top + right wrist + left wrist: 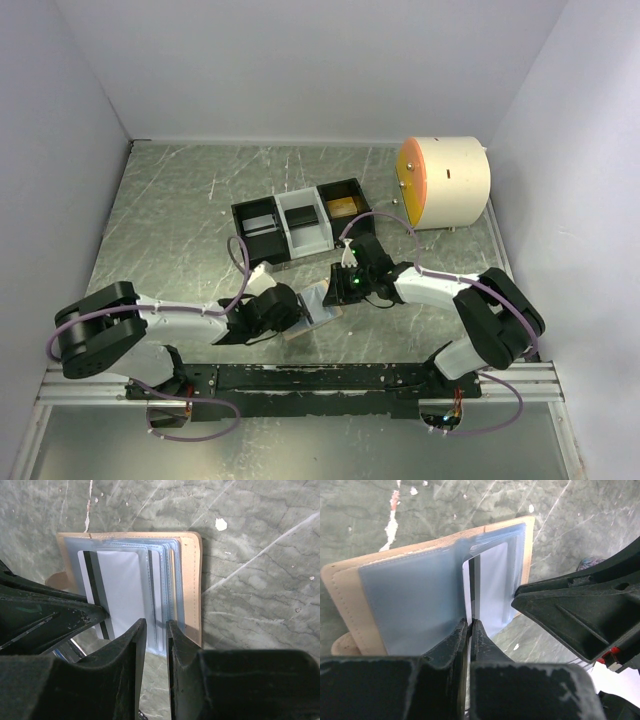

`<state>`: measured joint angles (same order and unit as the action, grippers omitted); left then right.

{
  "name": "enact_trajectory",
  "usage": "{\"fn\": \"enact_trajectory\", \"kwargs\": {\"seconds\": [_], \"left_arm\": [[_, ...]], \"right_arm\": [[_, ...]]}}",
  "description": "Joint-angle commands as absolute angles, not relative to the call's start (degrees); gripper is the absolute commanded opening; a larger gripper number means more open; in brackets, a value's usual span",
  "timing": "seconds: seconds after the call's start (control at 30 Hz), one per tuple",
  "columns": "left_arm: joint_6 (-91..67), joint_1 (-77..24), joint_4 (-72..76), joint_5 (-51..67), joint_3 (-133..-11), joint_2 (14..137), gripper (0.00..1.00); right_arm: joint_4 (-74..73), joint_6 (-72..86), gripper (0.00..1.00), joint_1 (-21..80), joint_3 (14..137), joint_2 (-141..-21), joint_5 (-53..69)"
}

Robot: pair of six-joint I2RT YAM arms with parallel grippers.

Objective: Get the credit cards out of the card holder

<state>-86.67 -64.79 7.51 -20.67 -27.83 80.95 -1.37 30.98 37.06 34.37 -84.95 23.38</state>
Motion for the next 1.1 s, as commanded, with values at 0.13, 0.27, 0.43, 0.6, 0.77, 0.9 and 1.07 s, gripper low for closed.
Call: {"fn": "enact_trajectory", "kwargs": {"seconds": [0.13,0.27,0.43,0.6,0.77,0.9,1.07], "left_arm": [[-86.7,-65.6,-4.4,-24.2,-28.4,79.5,0.14],[-86.9,-65.9,-5.1,-24.5,-28.3,78.9,0.16],[-86.9,-66.2,-6.1,-25.2,-27.6,76.7,0.17],[-86.3,-66.2,-3.7,-25.1,-25.3,74.2,0.23],[-86.8,-66.2,-3.0,-24.6,-24.2,73.8,0.24],[-86.5,-66.2,-3.5,-24.5,-24.7,73.5,0.24],[-85.6,-66.2,-4.8,-24.8,-25.3,72.5,0.26]], "right_arm": [[-4.1,30.3,0.24,37.2,34.8,-84.3,21.7],[-4.6,30.1,0.24,37.3,35.4,-84.1,21.5],[-4.6,30.4,0.24,37.2,35.7,-84.2,21.8],[-6.3,29.8,0.24,37.2,37.3,-83.6,21.3],[-4.9,29.7,0.26,37.4,38.6,-81.9,25.8],[-1.9,31.2,0.28,39.3,39.6,-83.8,28.8],[-0.2,33.0,0.28,42.7,41.2,-88.4,27.3]]}}
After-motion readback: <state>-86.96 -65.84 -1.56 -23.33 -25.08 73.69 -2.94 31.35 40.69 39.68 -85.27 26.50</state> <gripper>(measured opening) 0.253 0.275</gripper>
